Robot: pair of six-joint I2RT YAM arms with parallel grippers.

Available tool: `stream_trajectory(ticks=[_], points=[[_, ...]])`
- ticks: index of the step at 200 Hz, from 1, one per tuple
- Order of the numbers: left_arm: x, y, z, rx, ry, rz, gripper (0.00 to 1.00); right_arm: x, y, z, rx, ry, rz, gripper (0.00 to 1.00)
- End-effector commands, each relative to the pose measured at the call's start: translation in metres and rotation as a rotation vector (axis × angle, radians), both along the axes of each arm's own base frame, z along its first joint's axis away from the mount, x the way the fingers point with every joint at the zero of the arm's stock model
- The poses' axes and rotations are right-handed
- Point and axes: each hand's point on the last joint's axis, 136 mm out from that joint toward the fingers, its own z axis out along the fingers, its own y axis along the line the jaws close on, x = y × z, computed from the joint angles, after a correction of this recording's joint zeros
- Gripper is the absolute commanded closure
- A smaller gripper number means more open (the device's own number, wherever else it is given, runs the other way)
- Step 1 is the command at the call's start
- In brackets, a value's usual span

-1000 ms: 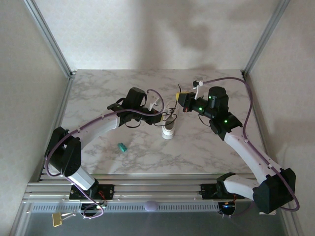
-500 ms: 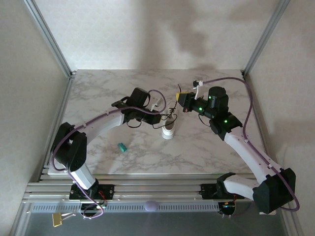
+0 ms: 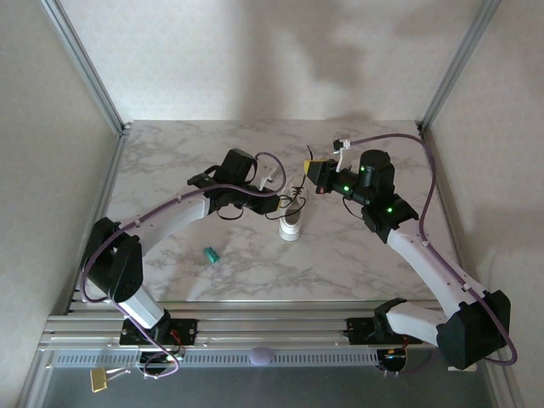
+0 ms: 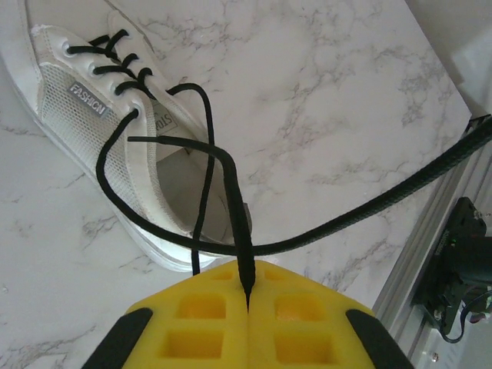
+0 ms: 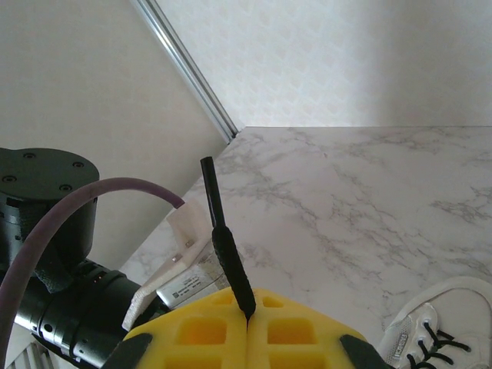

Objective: Tie the shoes

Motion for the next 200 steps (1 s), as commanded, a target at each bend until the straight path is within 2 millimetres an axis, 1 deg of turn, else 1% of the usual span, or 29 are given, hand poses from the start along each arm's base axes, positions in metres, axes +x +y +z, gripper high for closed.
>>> stream_trajectory(ticks=[1, 29, 74, 98, 125, 150, 200], points=[[-0.01, -0.003, 0.008, -0.028, 0.022, -0.022, 1.0, 0.002, 0.003, 0.001, 0.003, -0.019, 0.008, 1.0], [-0.014, -0.002, 0.009, -0.033, 0.039, -0.019, 1.0, 0.002, 0.004, 0.0, 0.003, -0.016, 0.008, 1.0], [-0.015, 0.004, -0.005, -0.002, 0.082, 0.023, 1.0, 0.002, 0.005, -0.002, 0.005, -0.013, 0.013, 1.0], [-0.006, 0.011, -0.014, 0.042, 0.092, 0.074, 1.0, 0.002, 0.005, -0.002, 0.009, -0.01, 0.015, 1.0], [0.009, 0.019, -0.021, 0.094, 0.09, 0.151, 1.0, 0.002, 0.005, -0.003, 0.008, -0.01, 0.014, 1.0], [0.018, 0.02, -0.029, 0.148, 0.098, 0.184, 1.0, 0.001, 0.004, -0.004, 0.004, -0.011, 0.011, 1.0], [0.028, 0.022, -0.045, 0.264, 0.091, 0.231, 1.0, 0.0, 0.002, -0.005, -0.003, -0.013, 0.004, 1.0]])
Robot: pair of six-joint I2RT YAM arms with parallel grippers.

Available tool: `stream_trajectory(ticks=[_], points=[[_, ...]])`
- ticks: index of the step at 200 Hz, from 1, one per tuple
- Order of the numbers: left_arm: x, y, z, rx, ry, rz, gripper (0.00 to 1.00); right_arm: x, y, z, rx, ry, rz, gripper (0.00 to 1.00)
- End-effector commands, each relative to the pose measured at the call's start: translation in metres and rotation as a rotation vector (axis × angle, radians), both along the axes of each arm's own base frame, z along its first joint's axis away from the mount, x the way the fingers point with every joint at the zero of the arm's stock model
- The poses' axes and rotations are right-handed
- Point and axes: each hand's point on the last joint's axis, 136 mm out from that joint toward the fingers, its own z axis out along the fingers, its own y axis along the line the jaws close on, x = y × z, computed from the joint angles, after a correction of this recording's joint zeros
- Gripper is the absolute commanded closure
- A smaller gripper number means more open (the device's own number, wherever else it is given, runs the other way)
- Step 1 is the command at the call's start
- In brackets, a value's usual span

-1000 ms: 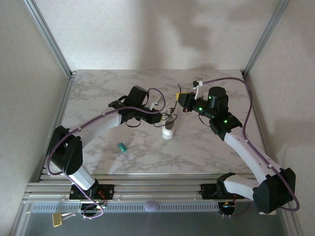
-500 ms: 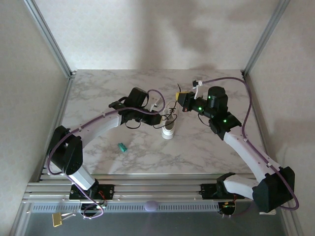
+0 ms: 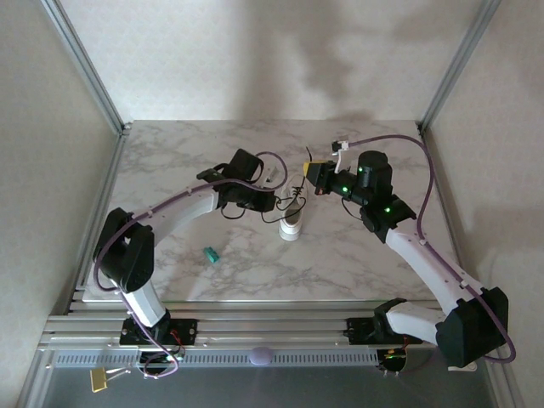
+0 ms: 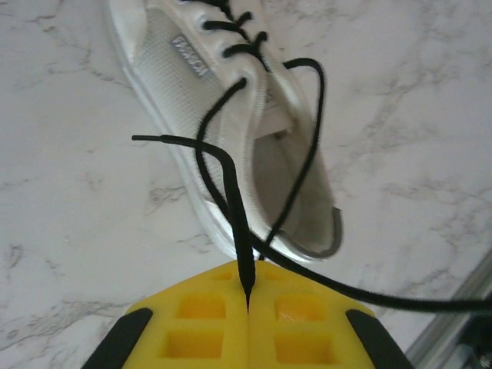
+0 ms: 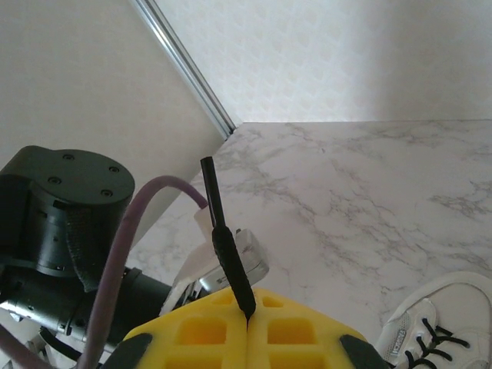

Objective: Tie the shoes

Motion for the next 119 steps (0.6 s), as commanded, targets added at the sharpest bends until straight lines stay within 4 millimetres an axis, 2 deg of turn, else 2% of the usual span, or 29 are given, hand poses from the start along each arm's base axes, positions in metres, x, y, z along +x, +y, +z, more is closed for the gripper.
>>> stream_trajectory(ticks=[1, 56, 71, 119], points=[[0.004, 0.004, -0.006, 0.086, 0.002, 0.039, 1.0, -0.002, 0.001, 0.004, 0.004, -0.027, 0.004, 1.0], [-0.001, -0.02, -0.014, 0.002, 0.039, -0.014, 0.75, -0.002, 0.001, 0.002, 0.006, -0.024, 0.002, 1.0], [-0.006, -0.025, -0.012, -0.04, 0.042, -0.032, 0.63, -0.003, 0.0, 0.002, 0.002, -0.023, 0.001, 1.0], [-0.011, -0.024, 0.018, -0.173, -0.002, -0.037, 0.34, -0.005, -0.003, -0.003, -0.012, -0.021, -0.008, 1.0]])
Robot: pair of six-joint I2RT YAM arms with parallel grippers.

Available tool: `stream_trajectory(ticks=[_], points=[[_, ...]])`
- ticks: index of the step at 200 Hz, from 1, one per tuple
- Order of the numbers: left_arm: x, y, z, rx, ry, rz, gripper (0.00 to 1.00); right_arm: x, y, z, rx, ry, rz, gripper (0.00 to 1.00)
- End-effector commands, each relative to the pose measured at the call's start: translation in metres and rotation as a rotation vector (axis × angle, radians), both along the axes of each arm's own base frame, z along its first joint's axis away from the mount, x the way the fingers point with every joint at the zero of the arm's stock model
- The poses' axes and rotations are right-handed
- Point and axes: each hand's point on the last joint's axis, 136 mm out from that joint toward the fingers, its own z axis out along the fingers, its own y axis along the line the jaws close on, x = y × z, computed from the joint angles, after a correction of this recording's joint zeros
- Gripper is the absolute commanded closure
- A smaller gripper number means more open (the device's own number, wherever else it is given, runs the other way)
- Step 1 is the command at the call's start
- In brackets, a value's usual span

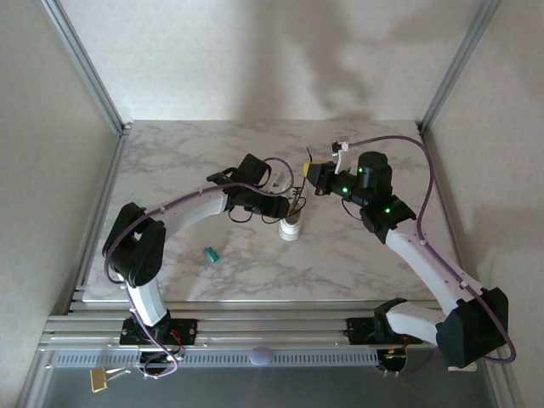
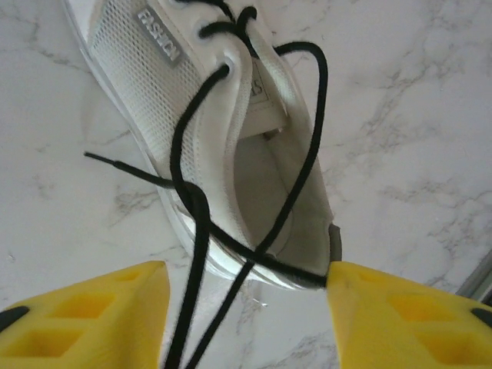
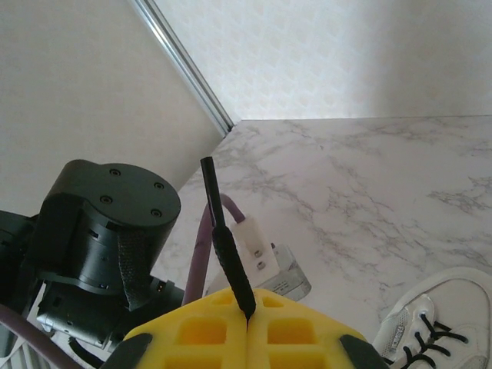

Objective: Tie the shoes

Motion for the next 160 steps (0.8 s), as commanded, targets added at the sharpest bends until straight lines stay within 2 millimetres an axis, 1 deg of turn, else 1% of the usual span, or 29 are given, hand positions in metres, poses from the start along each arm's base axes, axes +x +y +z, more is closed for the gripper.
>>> stream_trajectory(ticks=[1, 5, 10, 26, 31, 40, 51, 62, 70, 87, 96, 108, 116, 134, 160], points=[[-0.003, -0.004, 0.038, -0.127, -0.061, -0.013, 0.33, -0.005, -0.002, 0.001, -0.008, -0.027, -0.005, 1.0], [-0.002, -0.003, 0.041, -0.14, -0.066, -0.007, 0.28, -0.005, -0.003, 0.0, -0.009, -0.024, -0.005, 1.0], [-0.002, -0.001, 0.046, -0.155, -0.075, 0.003, 0.24, -0.006, -0.003, -0.001, -0.008, -0.025, -0.006, 1.0], [0.0, 0.004, 0.057, -0.209, -0.103, 0.033, 0.14, -0.007, -0.004, -0.006, -0.014, -0.019, -0.01, 1.0], [0.001, 0.007, 0.062, -0.225, -0.116, 0.051, 0.13, -0.008, -0.005, -0.007, -0.016, -0.016, -0.013, 1.0], [0.007, 0.014, 0.065, -0.242, -0.136, 0.105, 0.12, -0.009, -0.007, -0.011, -0.024, -0.013, -0.018, 1.0], [0.014, 0.027, 0.064, -0.25, -0.144, 0.196, 0.16, -0.011, -0.009, -0.016, -0.035, -0.005, -0.026, 1.0], [0.022, 0.043, 0.059, -0.247, -0.132, 0.311, 0.22, -0.012, -0.013, -0.021, -0.048, 0.001, -0.04, 1.0], [0.027, 0.055, 0.052, -0.246, -0.116, 0.392, 0.29, -0.013, -0.016, -0.024, -0.055, 0.005, -0.05, 1.0], [0.034, 0.078, 0.038, -0.26, -0.075, 0.559, 0.46, -0.016, -0.019, -0.029, -0.067, 0.01, -0.062, 1.0], [0.036, 0.086, 0.03, -0.274, -0.051, 0.616, 0.52, -0.016, -0.02, -0.03, -0.069, 0.012, -0.062, 1.0], [0.037, 0.089, 0.017, -0.27, -0.007, 0.665, 0.57, -0.016, -0.019, -0.03, -0.071, 0.012, -0.059, 1.0], [0.038, 0.087, 0.009, -0.27, 0.019, 0.675, 0.59, -0.016, -0.018, -0.03, -0.07, 0.013, -0.056, 1.0], [0.04, 0.08, -0.008, -0.26, 0.075, 0.694, 0.61, -0.016, -0.018, -0.031, -0.073, 0.014, -0.054, 1.0], [0.05, 0.079, -0.027, -0.19, 0.105, 0.731, 0.61, -0.017, -0.019, -0.031, -0.073, 0.011, -0.056, 1.0]])
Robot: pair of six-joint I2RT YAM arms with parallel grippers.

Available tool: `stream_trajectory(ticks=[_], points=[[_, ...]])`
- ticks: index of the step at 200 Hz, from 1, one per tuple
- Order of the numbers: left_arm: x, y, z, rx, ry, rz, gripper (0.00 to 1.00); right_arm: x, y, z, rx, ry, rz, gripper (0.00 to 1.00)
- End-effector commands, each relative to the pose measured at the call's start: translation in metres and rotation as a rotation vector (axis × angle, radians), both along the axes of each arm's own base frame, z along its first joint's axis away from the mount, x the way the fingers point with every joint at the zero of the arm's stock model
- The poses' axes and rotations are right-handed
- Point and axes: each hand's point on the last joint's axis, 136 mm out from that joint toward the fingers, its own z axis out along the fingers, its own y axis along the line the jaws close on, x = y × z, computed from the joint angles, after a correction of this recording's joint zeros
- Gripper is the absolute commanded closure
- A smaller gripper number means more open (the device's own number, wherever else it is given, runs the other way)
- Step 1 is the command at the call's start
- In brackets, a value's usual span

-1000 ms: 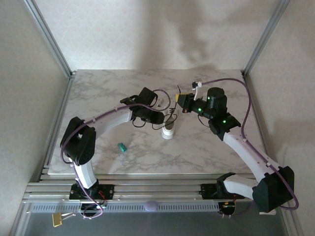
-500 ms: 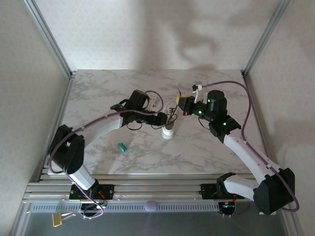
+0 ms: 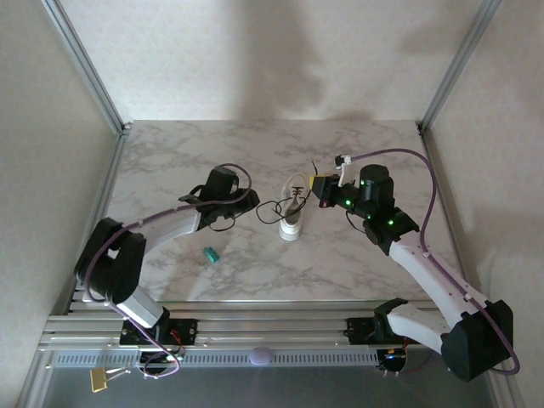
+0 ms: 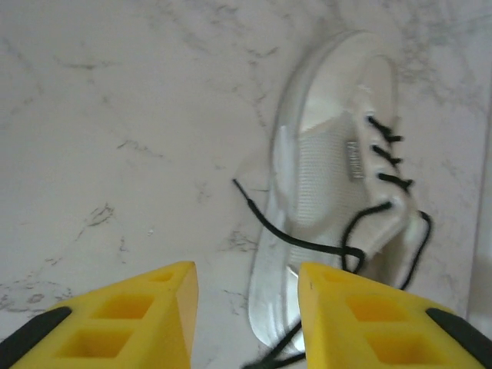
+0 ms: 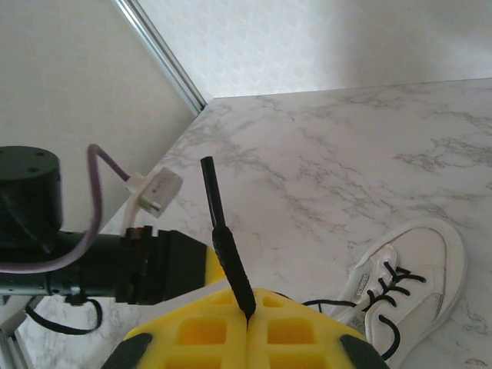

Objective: Tie the shoes

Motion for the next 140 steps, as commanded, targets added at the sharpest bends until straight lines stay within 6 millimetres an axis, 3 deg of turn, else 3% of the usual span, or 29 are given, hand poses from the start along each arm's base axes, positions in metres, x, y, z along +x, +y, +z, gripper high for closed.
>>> stream_trajectory(ticks=[1, 48, 84, 140], points=[[0.017, -0.003, -0.006, 0.009, 0.027, 0.077, 0.61, -0.003, -0.003, -0.002, -0.018, -0.017, -0.009, 1.0], [0.029, -0.024, -0.041, 0.082, 0.116, 0.029, 0.68, -0.005, -0.005, -0.001, -0.017, -0.022, -0.013, 1.0], [0.027, -0.048, -0.043, 0.102, 0.119, -0.018, 0.68, -0.007, -0.007, -0.002, -0.025, -0.027, -0.017, 1.0], [0.03, -0.055, -0.052, 0.164, 0.135, 0.0, 0.6, -0.009, -0.008, -0.003, -0.025, -0.034, -0.018, 1.0]])
